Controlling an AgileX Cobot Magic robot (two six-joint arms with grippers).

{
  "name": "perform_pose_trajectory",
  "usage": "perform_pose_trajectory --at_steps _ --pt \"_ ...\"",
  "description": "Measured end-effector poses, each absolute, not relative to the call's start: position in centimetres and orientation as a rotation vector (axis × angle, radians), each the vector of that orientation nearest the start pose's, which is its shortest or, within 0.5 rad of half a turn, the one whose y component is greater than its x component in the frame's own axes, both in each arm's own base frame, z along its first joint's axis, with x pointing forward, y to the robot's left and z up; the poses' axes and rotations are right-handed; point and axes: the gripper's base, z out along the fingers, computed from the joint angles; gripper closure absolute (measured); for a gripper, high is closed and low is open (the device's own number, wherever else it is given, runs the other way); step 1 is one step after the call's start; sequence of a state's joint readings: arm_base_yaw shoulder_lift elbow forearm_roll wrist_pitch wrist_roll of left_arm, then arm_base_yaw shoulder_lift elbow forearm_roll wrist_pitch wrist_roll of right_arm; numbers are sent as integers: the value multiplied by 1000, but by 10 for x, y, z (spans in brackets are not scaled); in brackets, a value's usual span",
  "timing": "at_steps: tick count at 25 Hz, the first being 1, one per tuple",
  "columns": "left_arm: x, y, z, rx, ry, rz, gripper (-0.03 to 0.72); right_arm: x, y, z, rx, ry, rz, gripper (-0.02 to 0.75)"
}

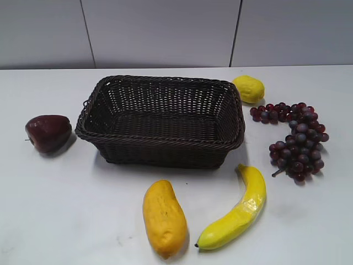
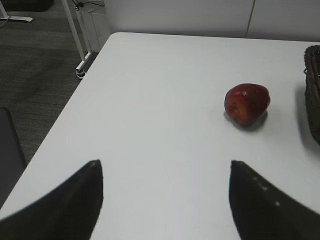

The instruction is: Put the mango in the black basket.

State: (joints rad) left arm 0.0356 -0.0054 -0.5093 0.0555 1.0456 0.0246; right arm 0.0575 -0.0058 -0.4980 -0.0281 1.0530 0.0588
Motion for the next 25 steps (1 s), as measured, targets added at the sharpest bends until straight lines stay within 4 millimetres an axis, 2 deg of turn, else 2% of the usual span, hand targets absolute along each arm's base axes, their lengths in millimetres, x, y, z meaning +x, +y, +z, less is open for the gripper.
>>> perform_pose_trajectory --at_steps 12,14,20,25 --pt "-6 3 281 -13 2015 89 97 -5 -3 277 3 2033 40 258" --pt "-6 -1 282 3 2008 32 97 -5 -3 277 3 2033 40 258" --pt "1 -36 309 213 1983 -390 150 -5 -3 277 3 2033 40 258" --pt "32 -39 322 343 2075 -406 193 -5 -3 277 3 2033 40 258"
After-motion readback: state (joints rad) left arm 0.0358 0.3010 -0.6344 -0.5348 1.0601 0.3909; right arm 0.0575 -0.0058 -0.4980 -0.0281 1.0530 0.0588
